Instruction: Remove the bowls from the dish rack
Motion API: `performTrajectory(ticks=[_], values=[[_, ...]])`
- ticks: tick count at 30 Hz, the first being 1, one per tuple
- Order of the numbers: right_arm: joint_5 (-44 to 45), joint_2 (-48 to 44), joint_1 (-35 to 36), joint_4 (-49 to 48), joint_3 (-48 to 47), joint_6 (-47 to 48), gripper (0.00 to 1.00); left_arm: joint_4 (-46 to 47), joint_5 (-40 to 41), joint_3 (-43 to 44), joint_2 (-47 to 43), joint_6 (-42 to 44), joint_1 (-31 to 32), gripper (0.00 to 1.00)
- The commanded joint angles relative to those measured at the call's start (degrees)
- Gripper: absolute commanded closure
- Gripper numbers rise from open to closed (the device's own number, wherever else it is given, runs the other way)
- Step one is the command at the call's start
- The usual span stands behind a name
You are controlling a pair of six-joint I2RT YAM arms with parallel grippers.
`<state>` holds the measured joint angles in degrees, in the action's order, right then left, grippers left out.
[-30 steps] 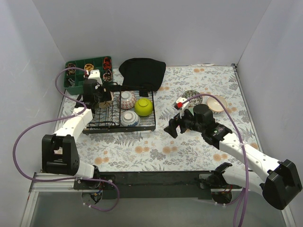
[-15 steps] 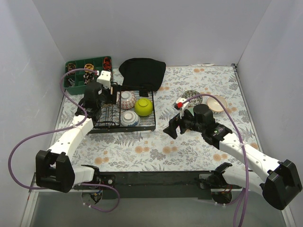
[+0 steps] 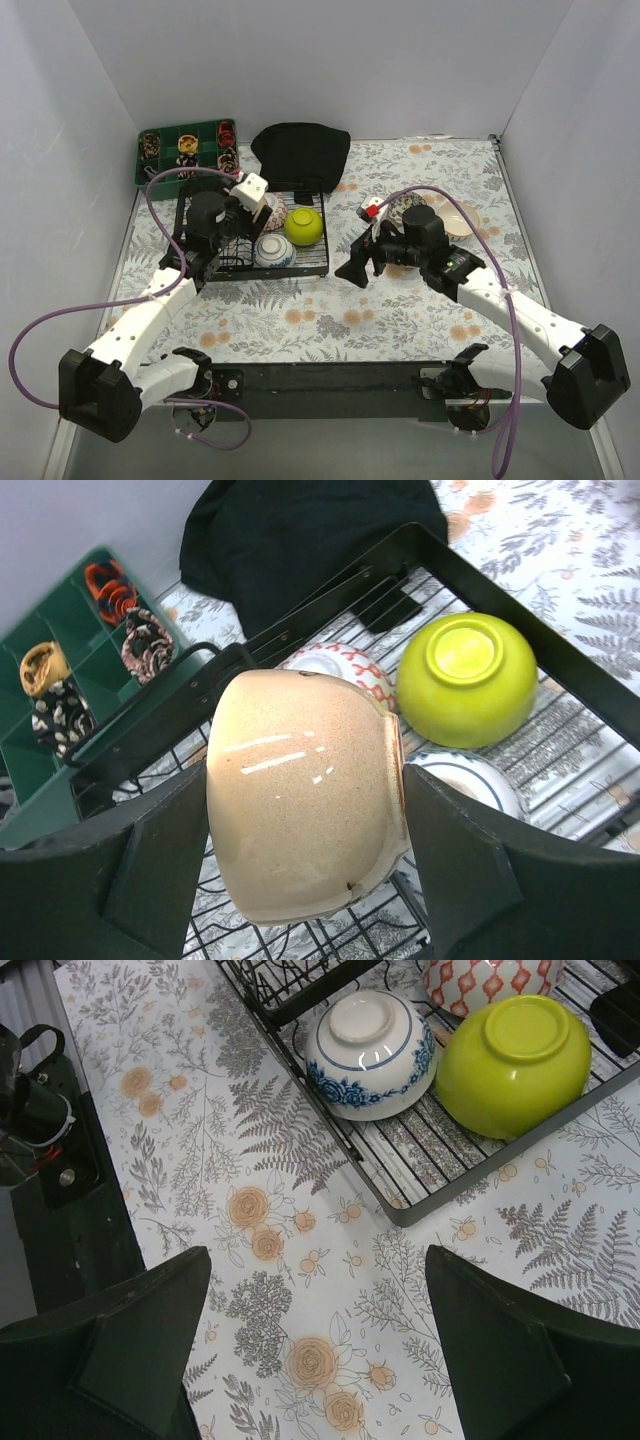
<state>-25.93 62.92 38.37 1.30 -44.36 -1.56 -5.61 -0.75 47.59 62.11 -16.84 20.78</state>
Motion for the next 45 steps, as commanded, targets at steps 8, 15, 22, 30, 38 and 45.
performTrajectory(ticks=[8,15,22,30,38,45], values=[[-7.28,5.02,0.04,1.69,-6.61,3.13,0.04,1.13,-5.22,-1.71,-5.24,7.17,4.79,0.97],[-11.15,8.89,-0.49,4.23,-11.62,8.32,0.04,-0.36,-8.74,-4.26,-7.88,12.61,9.63,0.98],[-19.23,14.24,-3.47,6.96,-17.95,12.54,0.03,-2.21,-9.09,-5.58,-10.60,16.58,16.66,0.99],[-29.43,21.80,-4.09,15.20,-27.87,20.01,0.02,-3.01,-4.26,-6.72,-10.96,21.23,26.59,0.99],[-36.64,31.47,-1.99,30.85,-37.20,33.45,0.02,-3.01,-2.85,-6.72,-9.20,22.82,32.22,0.99],[-39.11,36.84,-0.14,43.77,-40.10,45.41,0.05,-2.30,-3.99,-7.08,-9.46,22.55,33.28,0.99]])
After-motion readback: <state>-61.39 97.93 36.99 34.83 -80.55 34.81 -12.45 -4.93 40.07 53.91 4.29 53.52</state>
